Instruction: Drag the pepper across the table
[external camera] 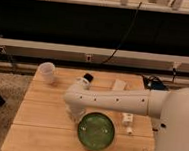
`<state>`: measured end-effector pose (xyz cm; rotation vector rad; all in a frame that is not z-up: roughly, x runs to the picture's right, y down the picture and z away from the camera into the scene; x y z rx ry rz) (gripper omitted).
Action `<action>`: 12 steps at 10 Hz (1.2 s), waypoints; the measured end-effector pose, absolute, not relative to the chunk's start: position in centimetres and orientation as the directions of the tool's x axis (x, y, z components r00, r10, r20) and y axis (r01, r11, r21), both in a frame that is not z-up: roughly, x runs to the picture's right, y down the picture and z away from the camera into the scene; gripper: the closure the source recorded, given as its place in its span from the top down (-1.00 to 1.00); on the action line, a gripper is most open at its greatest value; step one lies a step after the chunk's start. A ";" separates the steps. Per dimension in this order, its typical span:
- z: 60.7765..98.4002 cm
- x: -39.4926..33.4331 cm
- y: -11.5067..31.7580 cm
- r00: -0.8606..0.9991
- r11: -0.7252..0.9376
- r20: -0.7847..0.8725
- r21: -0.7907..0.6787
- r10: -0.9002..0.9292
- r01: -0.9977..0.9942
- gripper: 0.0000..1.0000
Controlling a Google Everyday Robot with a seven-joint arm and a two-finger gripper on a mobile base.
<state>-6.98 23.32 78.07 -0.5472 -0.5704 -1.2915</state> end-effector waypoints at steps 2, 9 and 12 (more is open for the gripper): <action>78.3 -6.9 23.1 0.178 0.190 0.669 -0.057 -0.722 0.980 -0.97; 79.4 -7.9 22.0 0.154 0.173 0.672 -0.038 -0.724 0.984 -0.97; 79.5 -7.9 21.9 0.156 0.178 0.675 -0.037 -0.721 0.983 -0.97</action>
